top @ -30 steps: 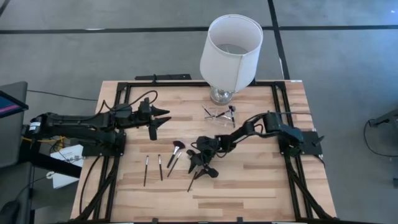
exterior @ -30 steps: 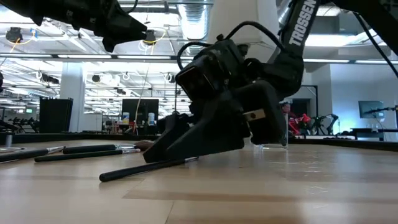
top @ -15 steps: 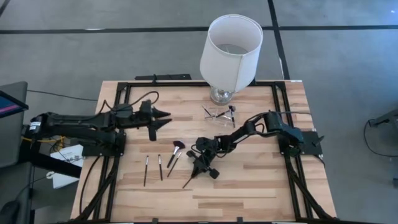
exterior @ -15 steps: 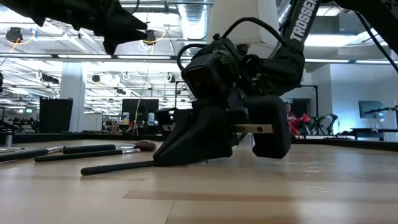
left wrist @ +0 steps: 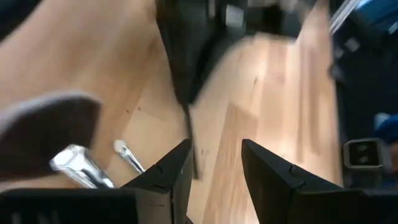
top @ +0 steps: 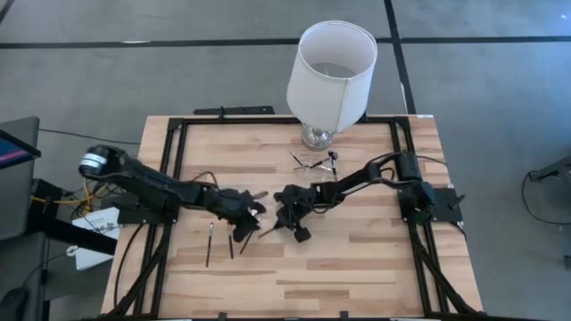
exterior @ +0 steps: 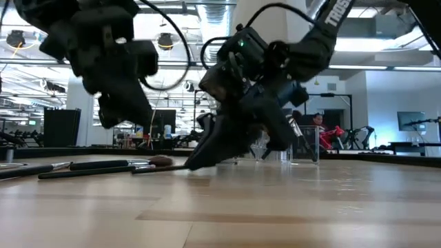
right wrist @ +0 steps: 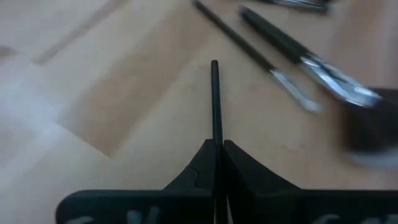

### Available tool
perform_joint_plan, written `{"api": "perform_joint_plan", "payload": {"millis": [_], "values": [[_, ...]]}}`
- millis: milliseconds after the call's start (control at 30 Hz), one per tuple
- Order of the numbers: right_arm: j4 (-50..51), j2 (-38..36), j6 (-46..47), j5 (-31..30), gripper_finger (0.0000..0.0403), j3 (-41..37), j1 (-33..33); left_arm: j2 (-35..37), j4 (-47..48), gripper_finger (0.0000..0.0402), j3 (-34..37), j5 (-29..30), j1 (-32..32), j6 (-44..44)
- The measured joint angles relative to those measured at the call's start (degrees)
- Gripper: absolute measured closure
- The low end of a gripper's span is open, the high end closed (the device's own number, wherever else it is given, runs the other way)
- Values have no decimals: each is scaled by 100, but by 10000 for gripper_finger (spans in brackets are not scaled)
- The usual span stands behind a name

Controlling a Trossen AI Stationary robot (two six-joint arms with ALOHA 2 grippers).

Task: Put items in baskets/containers
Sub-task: Put the black eyeshadow brush into the transparent organizer

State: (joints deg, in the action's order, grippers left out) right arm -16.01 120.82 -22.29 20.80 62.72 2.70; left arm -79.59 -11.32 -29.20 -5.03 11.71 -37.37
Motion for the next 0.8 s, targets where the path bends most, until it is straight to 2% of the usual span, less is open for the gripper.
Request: {"api": "perform_joint_plan", "payload": {"millis": [100,167,333,800], "values": [[182,-193,140,-213,398,0,-4,-503,-8,266,-200,24,38,329],[200,-271,225,-206,397,0,4,-749,-22,266,-360,261,15,704],[154,-298,254,-274,399,9,19,-982,-26,266,-618,536,-39,1894],[37,-435,131,-630,397,22,19,-1053,27,266,-653,594,-257,1955]]}}
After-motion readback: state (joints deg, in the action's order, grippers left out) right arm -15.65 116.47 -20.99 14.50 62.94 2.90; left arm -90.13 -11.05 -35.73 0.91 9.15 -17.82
